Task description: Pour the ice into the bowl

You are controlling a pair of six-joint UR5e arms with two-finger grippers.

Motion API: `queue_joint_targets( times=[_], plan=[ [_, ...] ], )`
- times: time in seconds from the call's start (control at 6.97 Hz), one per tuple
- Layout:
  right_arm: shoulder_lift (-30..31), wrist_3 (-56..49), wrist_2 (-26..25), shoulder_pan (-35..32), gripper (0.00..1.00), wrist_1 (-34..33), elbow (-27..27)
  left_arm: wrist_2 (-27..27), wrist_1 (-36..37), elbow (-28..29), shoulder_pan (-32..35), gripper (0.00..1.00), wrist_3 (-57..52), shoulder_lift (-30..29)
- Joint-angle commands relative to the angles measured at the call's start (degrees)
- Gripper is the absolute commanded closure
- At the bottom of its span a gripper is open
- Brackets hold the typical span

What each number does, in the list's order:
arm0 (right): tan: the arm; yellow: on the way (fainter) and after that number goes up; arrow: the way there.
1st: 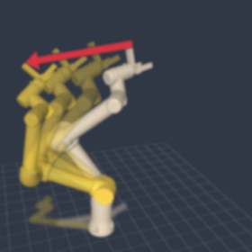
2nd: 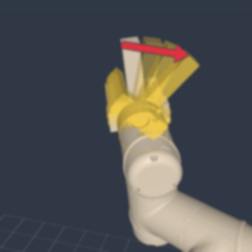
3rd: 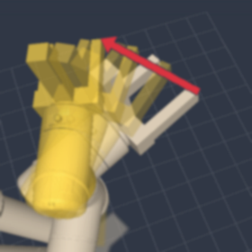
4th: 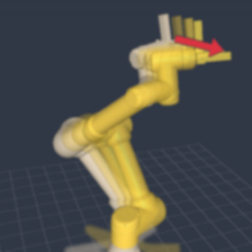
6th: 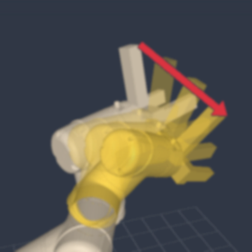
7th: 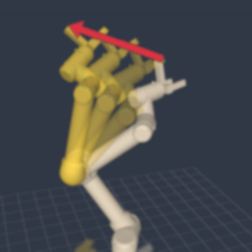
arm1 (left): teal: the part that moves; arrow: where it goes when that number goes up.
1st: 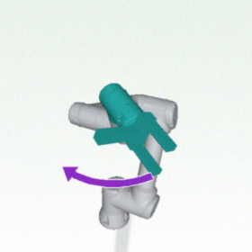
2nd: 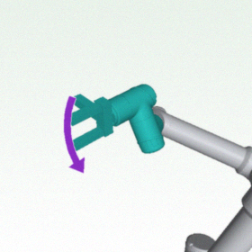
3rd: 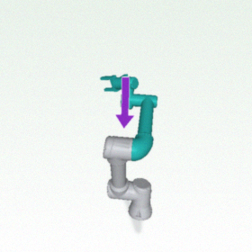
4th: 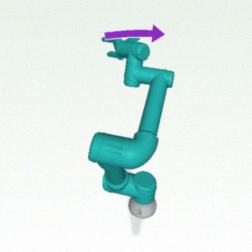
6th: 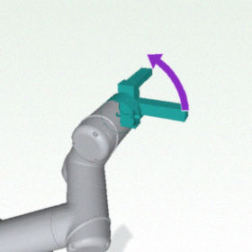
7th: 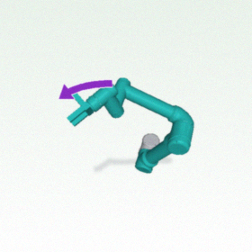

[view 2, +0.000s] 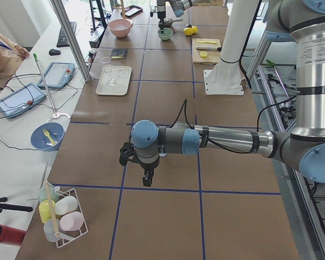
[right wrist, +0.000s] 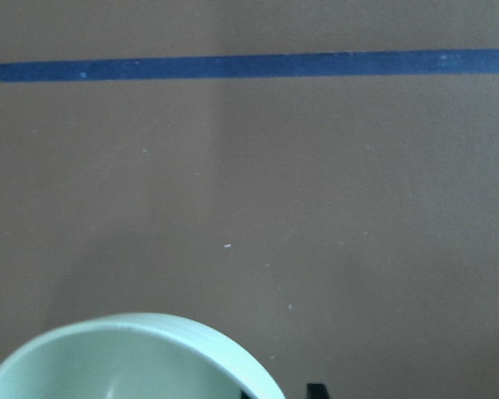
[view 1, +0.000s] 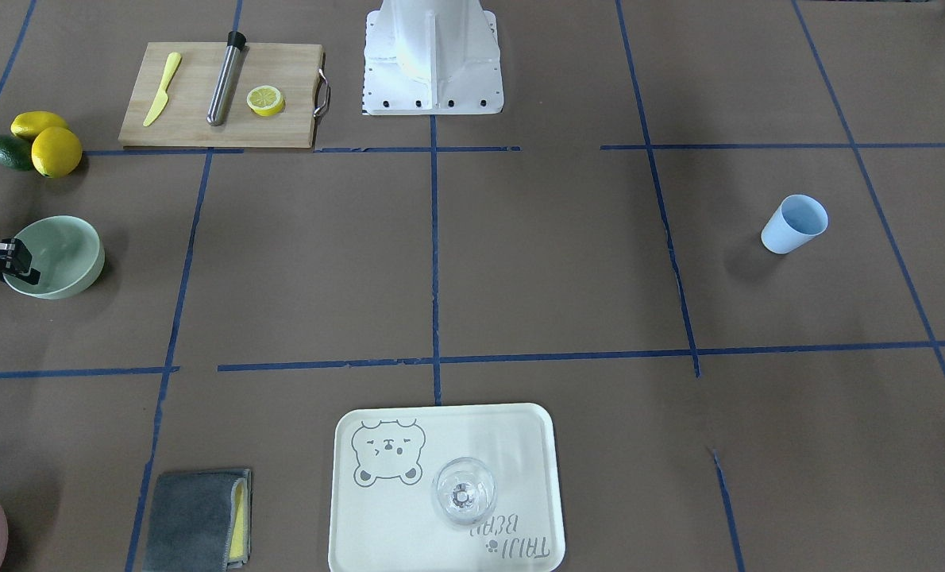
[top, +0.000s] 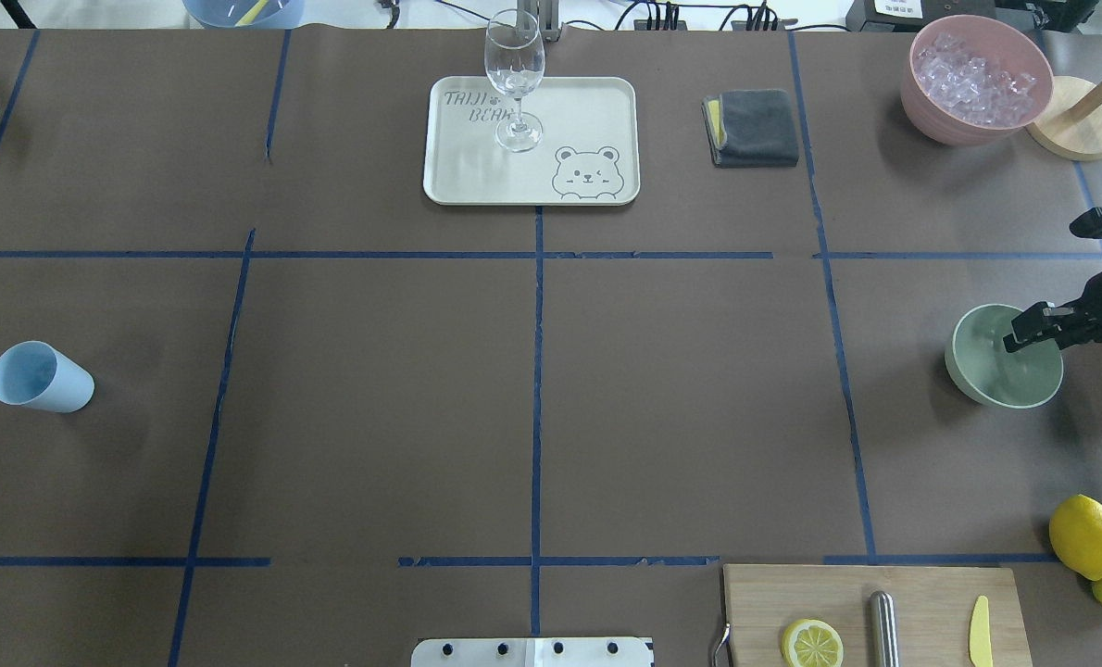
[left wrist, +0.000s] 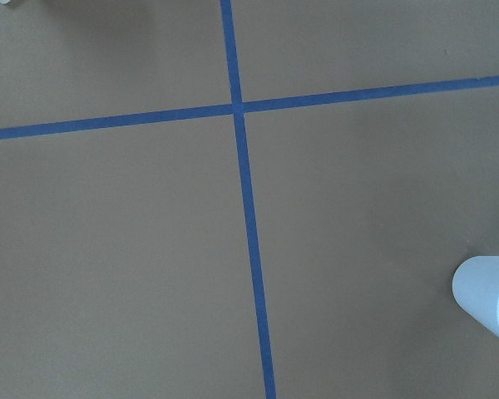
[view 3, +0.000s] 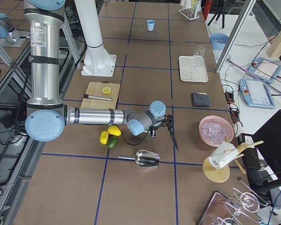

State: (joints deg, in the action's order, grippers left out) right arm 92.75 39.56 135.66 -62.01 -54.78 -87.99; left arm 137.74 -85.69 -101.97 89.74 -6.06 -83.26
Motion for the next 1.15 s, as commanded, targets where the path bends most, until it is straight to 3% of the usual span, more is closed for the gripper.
queue_joint_targets(
  times=[0.0,0.14,0.29,0.43,0.72,0.86,1.0],
  plan=[
    [0.93,2.86,2.50,-0.13,1.00,-0.49,-4.96,0.07,0.00,-0.16,0.00,0.00,0.00,0.03],
    [0.50,12.64,2.68,0.05,1.00,-0.50,-9.26,0.07,0.00,-0.24,0.00,0.00,0.00,0.03],
    [-2.20,27.70,1.55,5.27,1.00,-0.33,-14.87,0.07,0.00,-0.24,0.00,0.00,0.00,0.03],
    [-8.66,40.73,-1.68,10.20,1.00,-0.24,-15.88,0.07,-0.09,-0.33,0.00,0.00,0.00,0.03],
    [-20.79,57.64,-14.40,26.16,1.00,-1.72,-16.68,0.07,-1.05,-0.33,0.00,0.00,-0.09,0.03],
    [-29.30,61.30,-19.94,31.46,1.00,-9.82,-15.55,0.07,-1.84,-0.25,0.00,0.00,0.00,0.03],
    [-40.08,61.95,-26.96,35.17,1.00,-22.26,-12.32,0.07,-2.28,-0.42,-0.09,0.00,-0.09,0.03]
  ],
)
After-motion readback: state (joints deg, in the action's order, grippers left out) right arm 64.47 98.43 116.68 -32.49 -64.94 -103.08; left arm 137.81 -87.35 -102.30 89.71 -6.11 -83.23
